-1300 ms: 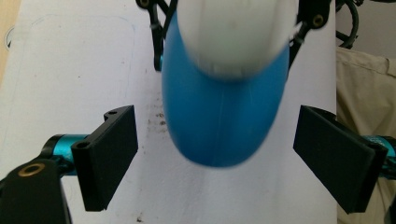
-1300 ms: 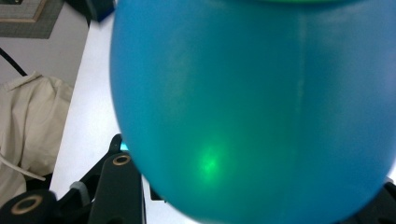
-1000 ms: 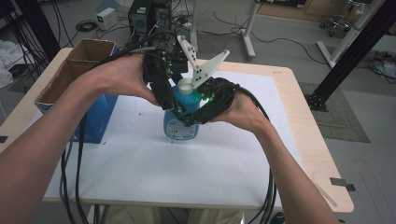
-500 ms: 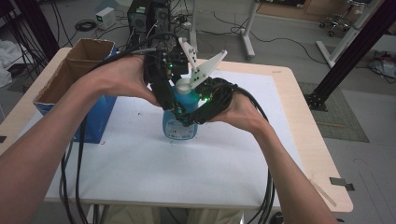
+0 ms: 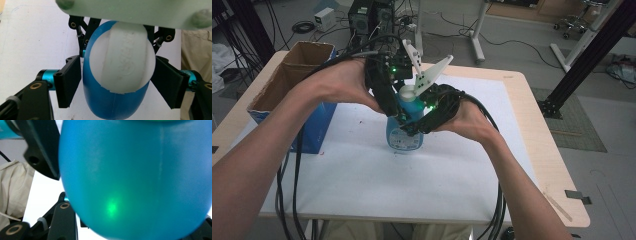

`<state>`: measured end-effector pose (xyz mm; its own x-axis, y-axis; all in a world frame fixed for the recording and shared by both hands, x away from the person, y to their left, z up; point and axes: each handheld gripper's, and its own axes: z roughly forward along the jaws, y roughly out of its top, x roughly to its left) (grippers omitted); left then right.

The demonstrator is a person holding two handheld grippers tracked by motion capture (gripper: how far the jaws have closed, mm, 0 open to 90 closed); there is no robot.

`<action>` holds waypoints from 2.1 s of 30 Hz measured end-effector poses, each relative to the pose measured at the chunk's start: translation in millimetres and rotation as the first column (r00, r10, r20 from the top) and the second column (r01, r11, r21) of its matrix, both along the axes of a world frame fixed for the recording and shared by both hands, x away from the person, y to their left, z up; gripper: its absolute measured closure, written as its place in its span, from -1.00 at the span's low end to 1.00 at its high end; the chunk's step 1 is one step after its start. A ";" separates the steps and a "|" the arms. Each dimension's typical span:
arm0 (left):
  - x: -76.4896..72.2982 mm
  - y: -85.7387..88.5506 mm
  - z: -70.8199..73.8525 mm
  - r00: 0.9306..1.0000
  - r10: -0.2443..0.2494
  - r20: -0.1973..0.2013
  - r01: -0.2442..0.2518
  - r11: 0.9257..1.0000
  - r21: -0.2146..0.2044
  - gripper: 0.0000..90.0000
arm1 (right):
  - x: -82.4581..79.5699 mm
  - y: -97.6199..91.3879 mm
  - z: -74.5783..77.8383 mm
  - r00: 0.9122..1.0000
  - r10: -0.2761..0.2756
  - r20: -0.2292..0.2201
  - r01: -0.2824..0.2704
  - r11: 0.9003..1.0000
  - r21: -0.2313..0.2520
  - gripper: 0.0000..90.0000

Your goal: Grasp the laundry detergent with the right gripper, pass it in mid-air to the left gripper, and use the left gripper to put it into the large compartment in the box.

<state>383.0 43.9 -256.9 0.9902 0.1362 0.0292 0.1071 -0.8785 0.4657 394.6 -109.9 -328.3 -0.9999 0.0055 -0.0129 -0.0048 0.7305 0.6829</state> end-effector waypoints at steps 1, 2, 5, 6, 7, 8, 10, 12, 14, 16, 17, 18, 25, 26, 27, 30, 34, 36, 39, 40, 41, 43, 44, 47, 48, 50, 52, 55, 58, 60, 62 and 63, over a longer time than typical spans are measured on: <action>0.0 -0.1 -0.1 1.000 -0.001 -0.002 0.001 1.000 0.001 -0.38 | 0.3 0.1 -0.1 1.000 0.000 0.001 0.000 1.000 0.000 0.05; -0.2 -0.3 -0.2 1.000 0.000 -0.005 0.000 1.000 0.002 -0.38 | 0.2 0.1 -0.1 1.000 -0.002 0.000 0.002 1.000 0.000 0.05; 0.0 -0.5 -0.1 1.000 -0.006 -0.002 0.006 1.000 0.003 -0.34 | 0.7 0.3 -0.4 1.000 0.001 0.005 -0.001 1.000 0.000 0.05; 0.2 -0.9 -0.5 1.000 -0.003 0.001 0.003 1.000 0.004 -0.34 | 0.5 0.4 -0.6 1.000 0.000 0.005 0.000 1.000 -0.002 0.05; 0.2 -0.9 -0.5 1.000 -0.003 0.001 0.003 1.000 0.004 -0.34 | 0.9 0.7 -0.9 1.000 0.005 0.009 -0.005 1.000 0.001 0.05; 0.5 -1.1 -0.9 1.000 -0.002 0.000 0.002 1.000 0.008 -0.34 | 0.5 0.8 -0.8 1.000 0.002 0.005 -0.002 1.000 -0.001 0.05; 0.7 -1.4 -1.3 1.000 -0.006 0.002 0.006 1.000 0.011 -0.34 | 0.3 0.8 -0.7 1.000 0.001 0.004 -0.001 1.000 -0.002 0.05; 0.6 -1.7 -1.2 1.000 -0.009 0.001 0.009 1.000 0.015 -0.31 | 0.3 0.6 -0.8 1.000 -0.001 0.004 0.001 1.000 -0.002 0.05; 0.5 -1.8 -1.1 1.000 -0.009 -0.001 0.009 1.000 0.012 -0.31 | 0.6 0.3 -0.7 1.000 -0.002 0.005 0.002 1.000 -0.003 0.05; 0.6 -2.0 -1.2 1.000 -0.011 0.000 0.011 1.000 0.014 -0.28 | 0.4 0.1 -0.8 1.000 -0.003 0.004 0.003 1.000 -0.003 0.05; 0.7 -2.0 -1.3 1.000 -0.012 0.000 0.012 1.000 0.016 -0.28 | 0.3 0.2 -0.9 1.000 -0.002 0.003 0.002 1.000 -0.003 0.05; 0.7 -2.0 -1.3 1.000 -0.012 -0.001 0.012 1.000 0.016 -0.28 | 0.5 0.3 -1.1 1.000 -0.001 0.005 0.001 1.000 -0.003 0.05; 0.4 -1.6 -1.5 1.000 -0.011 0.007 0.011 1.000 0.018 -0.23 | 0.3 1.2 -1.4 1.000 0.004 0.006 -0.004 1.000 -0.007 0.05; 0.3 -1.7 -1.5 1.000 -0.012 0.007 0.012 1.000 0.017 -0.23 | 0.1 1.5 -1.6 1.000 0.003 0.005 -0.003 1.000 -0.006 0.05; 0.0 -1.7 -1.5 1.000 -0.009 0.009 0.008 1.000 0.017 -0.23 | 0.5 1.6 -1.8 1.000 0.007 0.010 -0.007 1.000 -0.006 0.05; -0.1 -2.0 -1.5 1.000 -0.014 0.011 0.013 1.000 0.019 -0.20 | -0.3 2.3 -1.9 1.000 0.005 0.004 -0.005 1.000 -0.004 0.05; -0.6 -2.3 -1.4 1.000 -0.022 0.019 0.021 1.000 0.020 -0.18 | -0.7 2.3 -1.9 1.000 0.008 0.003 -0.008 1.000 -0.001 0.05; -1.0 -2.4 -1.6 0.999 -0.027 0.027 0.027 0.999 0.019 -0.17 | -0.9 2.2 -2.0 1.000 0.008 0.002 -0.008 1.000 -0.002 0.05; -1.0 -2.8 -1.8 0.999 -0.030 0.028 0.029 0.999 0.021 -0.16 | -0.7 1.7 -2.9 1.000 0.006 -0.001 -0.006 1.000 0.006 0.05; -1.1 -3.1 -1.7 0.999 -0.030 0.026 0.029 0.999 0.025 -0.16 | -0.7 1.6 -3.2 1.000 0.005 -0.004 -0.005 1.000 0.008 0.04; -1.0 -3.3 -1.9 0.999 -0.028 0.025 0.028 0.999 0.024 -0.15 | -0.6 1.6 -3.6 1.000 0.007 -0.002 -0.007 1.000 0.008 0.04; -1.1 -3.5 -1.5 0.999 -0.028 0.023 0.027 0.999 0.028 -0.15 | -0.3 1.5 -4.1 1.000 0.008 -0.002 -0.008 1.000 0.013 0.04; -0.9 -3.7 -1.4 0.999 -0.027 0.024 0.026 0.999 0.027 -0.15 | -0.5 1.3 -4.3 1.000 0.007 -0.007 -0.007 1.000 0.016 0.04; -0.7 -3.9 -1.3 0.999 -0.027 0.019 0.026 0.999 0.029 -0.15 | 0.0 0.7 -5.0 1.000 0.011 -0.014 -0.010 1.000 0.026 0.03; -0.7 -4.3 -1.3 0.999 -0.027 0.020 0.027 0.999 0.032 -0.15 | 0.2 0.8 -5.7 1.000 0.014 -0.014 -0.014 1.000 0.027 0.02; -0.6 -4.7 -1.8 1.000 -0.025 0.017 0.024 0.999 0.036 -0.15 | 0.5 0.8 -6.3 1.000 0.015 -0.013 -0.015 1.000 0.027 0.02; -0.3 -5.2 -2.0 1.000 -0.027 0.016 0.026 0.999 0.039 -0.15 | 0.5 0.8 -6.5 1.000 0.016 -0.015 -0.016 1.000 0.025 0.01; 0.2 -5.1 -1.6 1.000 -0.028 0.014 0.027 0.999 0.037 -0.15 | 0.5 0.0 -6.7 1.000 0.012 -0.018 -0.012 0.999 0.030 0.01; 0.3 -5.5 -1.1 0.999 -0.031 0.018 0.030 0.999 0.039 -0.15 | 0.9 -0.5 -6.8 1.000 0.015 -0.017 -0.014 0.999 0.034 0.00; 0.7 -5.2 -1.1 0.999 -0.031 0.015 0.031 0.999 0.035 -0.15 | 0.9 -0.4 -7.1 1.000 0.018 -0.019 -0.017 0.999 0.037 -0.01; 0.6 -4.9 -1.1 0.999 -0.029 0.015 0.029 0.999 0.033 -0.15 | 1.0 0.0 -7.9 1.000 0.017 -0.016 -0.017 0.999 0.037 -0.05; 0.3 -4.8 -1.2 0.999 -0.029 0.014 0.028 0.999 0.033 -0.15 | 1.0 0.0 -7.9 1.000 0.017 -0.016 -0.017 0.999 0.037 -0.05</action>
